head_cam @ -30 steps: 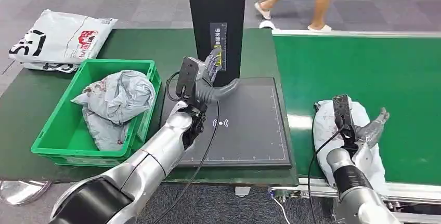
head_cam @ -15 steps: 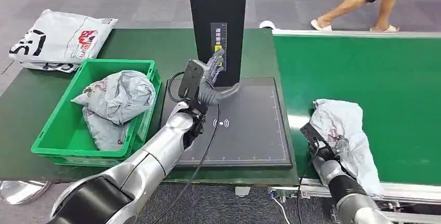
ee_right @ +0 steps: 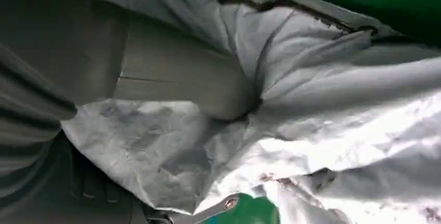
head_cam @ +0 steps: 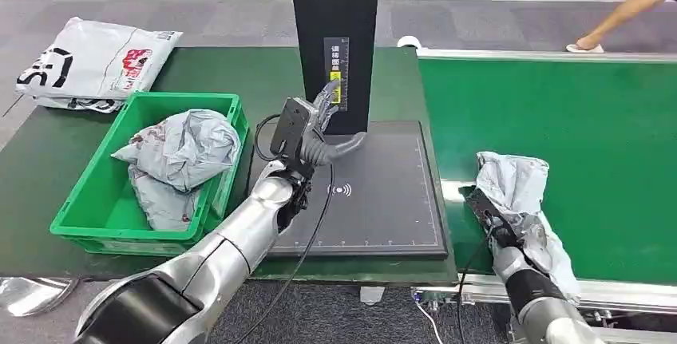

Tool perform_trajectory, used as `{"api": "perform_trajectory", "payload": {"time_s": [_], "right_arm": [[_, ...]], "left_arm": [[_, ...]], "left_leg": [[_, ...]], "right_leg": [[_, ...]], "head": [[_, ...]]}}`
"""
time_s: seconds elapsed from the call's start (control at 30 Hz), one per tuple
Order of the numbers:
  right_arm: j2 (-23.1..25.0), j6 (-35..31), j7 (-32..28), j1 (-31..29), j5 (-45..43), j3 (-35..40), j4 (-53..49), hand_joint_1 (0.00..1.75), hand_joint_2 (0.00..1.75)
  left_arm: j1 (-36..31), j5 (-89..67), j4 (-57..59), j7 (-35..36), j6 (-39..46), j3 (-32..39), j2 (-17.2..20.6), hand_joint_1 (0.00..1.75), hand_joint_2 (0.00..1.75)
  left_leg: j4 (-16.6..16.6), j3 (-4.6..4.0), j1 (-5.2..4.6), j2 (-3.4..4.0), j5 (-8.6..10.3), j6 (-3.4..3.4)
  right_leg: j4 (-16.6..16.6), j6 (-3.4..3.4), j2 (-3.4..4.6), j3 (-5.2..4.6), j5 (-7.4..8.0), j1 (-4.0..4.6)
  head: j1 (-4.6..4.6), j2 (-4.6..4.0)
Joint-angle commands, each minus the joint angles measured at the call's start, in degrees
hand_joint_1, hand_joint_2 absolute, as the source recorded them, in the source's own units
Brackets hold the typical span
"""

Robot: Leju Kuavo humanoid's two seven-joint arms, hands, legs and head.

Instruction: Moved the parcel from conveyor to table for the left to box.

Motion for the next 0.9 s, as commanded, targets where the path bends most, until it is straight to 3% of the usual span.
{"api": "perform_trajectory", "payload": {"time_s": [0.03,0.33,0.4,0.47,0.53,0.63,0.7,0.9], "right_arm": [[2.11,-15.45,-2.52,-0.56,0.42,-1.14,-4.74,1.75,1.75],[2.11,-15.77,-2.57,0.25,0.42,-1.17,-5.11,1.75,1.75],[3.04,-27.79,-12.24,0.78,-3.22,-2.57,-8.95,1.75,1.75],[5.58,-28.36,-18.73,3.39,-4.11,-5.61,-22.86,1.75,1.75],[7.54,-28.36,-22.67,5.0,-7.12,-3.05,-34.04,1.75,1.75],[8.52,-26.47,-20.41,6.61,-6.93,4.98,-44.55,1.75,1.75],[10.43,-26.21,-18.92,6.18,-5.63,8.58,-45.36,1.75,1.75],[13.76,-25.75,-17.05,4.03,-4.93,17.36,-35.1,1.75,1.75]], "left_arm": [[2.92,-0.48,-1.89,-0.31,1.74,1.66,4.48,0.0,1.75],[2.8,-0.79,-2.04,-0.2,1.85,1.6,4.17,0.0,1.75],[3.41,-1.1,-2.57,-0.36,3.23,2.57,4.36,0.0,1.75],[3.88,-1.4,-2.67,-0.82,4.36,3.79,4.49,0.0,1.75],[3.8,-1.68,-2.4,-2.32,7.57,5.45,3.64,0.0,1.75],[2.72,-2.39,-1.13,-2.77,8.74,6.05,2.94,0.0,1.75],[2.31,-2.93,-0.13,-3.11,8.88,5.83,2.48,0.0,1.75],[1.63,-3.78,1.46,-4.95,9.92,4.77,1.37,0.0,1.75]], "left_leg": [[-0.09,0.02,-0.02,0.25,-0.03,-0.02],[-0.08,-0.17,0.0,0.04,-0.02,-0.03],[-0.07,-0.23,-0.02,0.0,-0.01,-0.03],[-0.15,-0.16,0.01,0.12,-0.01,-0.04],[-0.12,-0.23,-0.02,0.21,-0.03,-0.06],[-0.01,-0.35,-0.04,0.18,-0.07,-0.07],[-0.05,-0.31,0.01,0.13,-0.07,-0.07],[-0.14,-0.22,0.08,0.21,-0.04,-0.06]], "right_leg": [[-0.04,-0.03,0.34,-0.07,0.05,-0.03],[-0.04,-0.03,0.15,-0.19,-0.01,-0.04],[-0.01,-0.02,0.11,-0.24,-0.01,-0.07],[-0.11,-0.04,0.27,-0.2,0.04,-0.04],[-0.02,-0.06,0.38,-0.34,0.03,-0.07],[0.08,-0.06,0.37,-0.48,-0.01,-0.09],[0.02,-0.07,0.32,-0.41,-0.02,-0.02],[-0.11,-0.07,0.4,-0.33,0.03,0.06]], "head": [[0.0,0.0],[0.0,0.0],[0.0,0.0],[0.0,0.0],[0.0,0.0],[0.0,0.0],[0.0,0.0],[0.0,0.0]]}}
